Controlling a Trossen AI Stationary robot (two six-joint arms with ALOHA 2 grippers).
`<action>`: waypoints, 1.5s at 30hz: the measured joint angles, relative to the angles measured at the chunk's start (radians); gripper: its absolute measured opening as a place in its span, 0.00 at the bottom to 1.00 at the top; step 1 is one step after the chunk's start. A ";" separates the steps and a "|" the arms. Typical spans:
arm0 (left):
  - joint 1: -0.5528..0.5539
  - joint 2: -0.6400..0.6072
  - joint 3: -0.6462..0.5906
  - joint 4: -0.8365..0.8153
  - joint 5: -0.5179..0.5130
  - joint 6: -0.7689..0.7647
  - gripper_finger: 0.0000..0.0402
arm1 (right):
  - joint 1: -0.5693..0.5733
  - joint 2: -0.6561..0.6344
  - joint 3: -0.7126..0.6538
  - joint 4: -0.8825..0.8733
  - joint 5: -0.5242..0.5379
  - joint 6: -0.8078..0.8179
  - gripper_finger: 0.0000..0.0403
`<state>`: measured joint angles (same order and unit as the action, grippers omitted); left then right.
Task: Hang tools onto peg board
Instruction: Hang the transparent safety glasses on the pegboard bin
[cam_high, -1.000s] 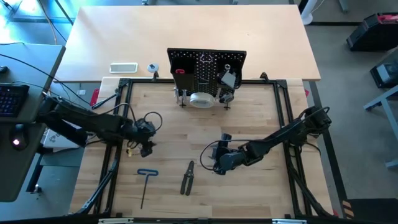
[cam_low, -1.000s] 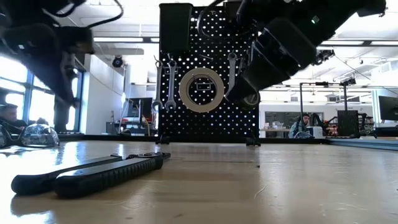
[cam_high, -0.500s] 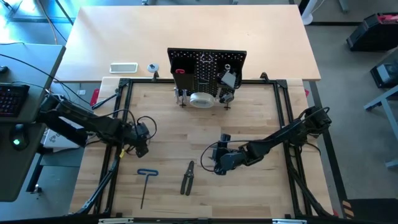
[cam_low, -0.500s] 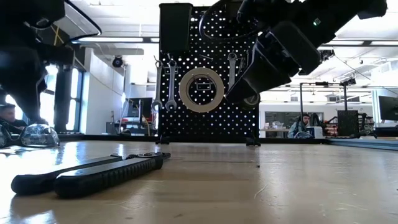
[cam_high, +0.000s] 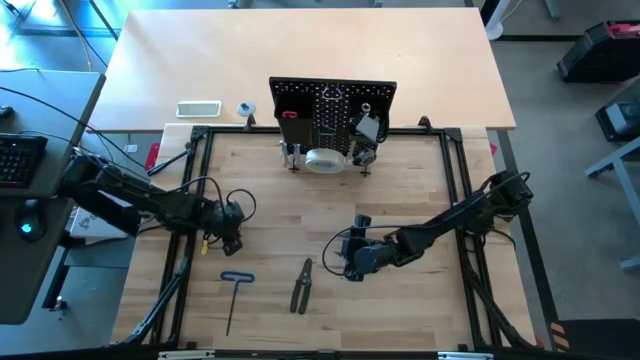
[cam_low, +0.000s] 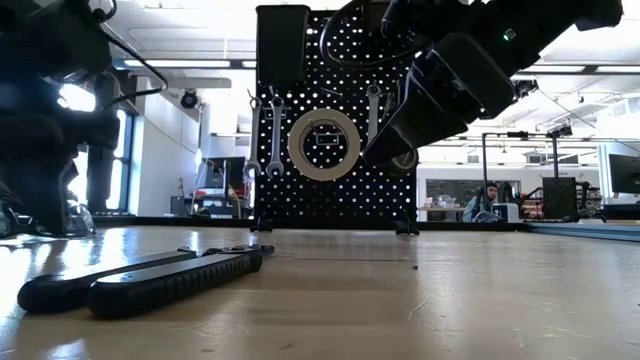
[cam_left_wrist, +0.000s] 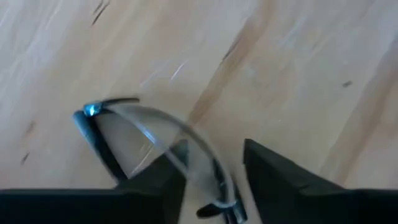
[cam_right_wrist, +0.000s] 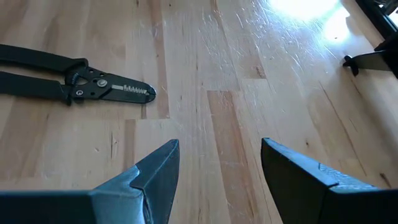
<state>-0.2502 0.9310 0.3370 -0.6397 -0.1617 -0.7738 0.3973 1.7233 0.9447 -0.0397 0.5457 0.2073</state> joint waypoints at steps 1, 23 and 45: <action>0.008 0.000 0.000 0.017 0.010 0.024 0.31 | 0.000 0.000 0.000 0.001 0.000 0.002 0.54; 0.137 0.000 0.160 0.301 0.104 0.480 0.01 | 0.004 0.000 0.000 -0.004 -0.002 0.039 0.54; 0.252 0.007 0.687 0.569 0.069 1.144 0.01 | 0.004 0.000 0.000 -0.004 0.003 0.046 0.54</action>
<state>0.0015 0.9378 1.0237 -0.0707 -0.0926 0.3702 0.4011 1.7233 0.9447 -0.0438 0.5491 0.2535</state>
